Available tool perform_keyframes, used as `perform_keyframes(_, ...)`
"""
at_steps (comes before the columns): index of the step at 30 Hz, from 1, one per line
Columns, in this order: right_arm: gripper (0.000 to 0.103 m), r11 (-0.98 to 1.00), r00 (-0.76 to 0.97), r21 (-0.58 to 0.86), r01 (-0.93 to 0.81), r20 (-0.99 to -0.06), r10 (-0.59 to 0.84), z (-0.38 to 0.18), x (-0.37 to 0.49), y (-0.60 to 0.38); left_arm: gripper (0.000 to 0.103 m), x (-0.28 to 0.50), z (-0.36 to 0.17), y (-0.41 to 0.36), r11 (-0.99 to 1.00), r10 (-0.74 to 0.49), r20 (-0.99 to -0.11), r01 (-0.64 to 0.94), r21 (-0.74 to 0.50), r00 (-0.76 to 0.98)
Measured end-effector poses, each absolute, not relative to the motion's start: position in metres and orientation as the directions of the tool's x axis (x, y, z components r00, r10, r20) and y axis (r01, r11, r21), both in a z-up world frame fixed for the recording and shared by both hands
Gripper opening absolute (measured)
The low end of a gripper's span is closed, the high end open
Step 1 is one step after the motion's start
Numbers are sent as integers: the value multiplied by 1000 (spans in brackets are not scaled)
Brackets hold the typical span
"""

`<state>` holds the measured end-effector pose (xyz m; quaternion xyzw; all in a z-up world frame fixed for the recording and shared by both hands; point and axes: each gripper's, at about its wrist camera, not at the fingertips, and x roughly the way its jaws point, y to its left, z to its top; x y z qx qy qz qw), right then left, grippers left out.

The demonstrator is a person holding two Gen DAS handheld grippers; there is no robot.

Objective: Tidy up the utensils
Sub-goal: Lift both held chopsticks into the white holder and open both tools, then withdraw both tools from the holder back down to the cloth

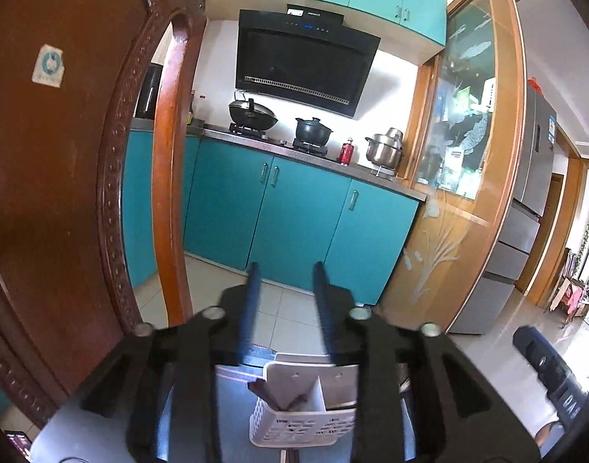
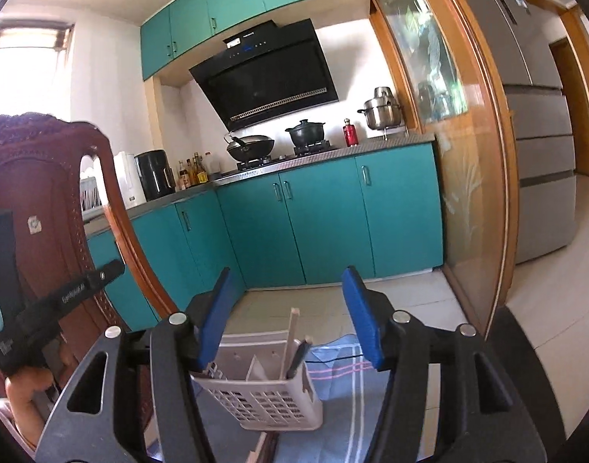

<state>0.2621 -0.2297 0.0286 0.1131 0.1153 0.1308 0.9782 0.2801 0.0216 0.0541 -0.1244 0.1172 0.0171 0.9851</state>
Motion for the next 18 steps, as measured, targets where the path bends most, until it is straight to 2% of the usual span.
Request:
perform_keyframes(1,57,942,938,238,-236,-199,285,25,257,-228,39,276,54,20,970,6,-231,-62,-234,973)
perform_keyframes(4,57,933,912,205,-298,-229,341,7,250,-217,39,266,52,16,978,26,-232,-72,-194,972)
perform_keyframes(7,57,924,831,192,-330,-407,381,-37,266,-195,42,259,44,12,981,19,-250,-67,-185,968)
perform_keyframes(8,55,923,795,201,-327,-469,384,-53,273,-188,42,258,41,12,981,11,-253,-60,-185,967)
perform_keyframes(9,49,918,715,228,-326,-575,397,-80,288,-178,42,253,32,11,978,-4,-242,-47,-203,970)
perform_keyframes(12,45,920,547,251,-302,-744,383,-132,313,-155,42,242,9,2,983,-32,-228,-11,-183,973)
perform_keyframes(15,45,930,450,235,-282,-824,344,-167,324,-138,42,244,-17,-11,997,29,-306,-50,-61,952)
perform_keyframes(18,45,935,407,196,-297,-860,309,-185,325,-121,42,252,-35,1,992,16,-412,-65,-107,911)
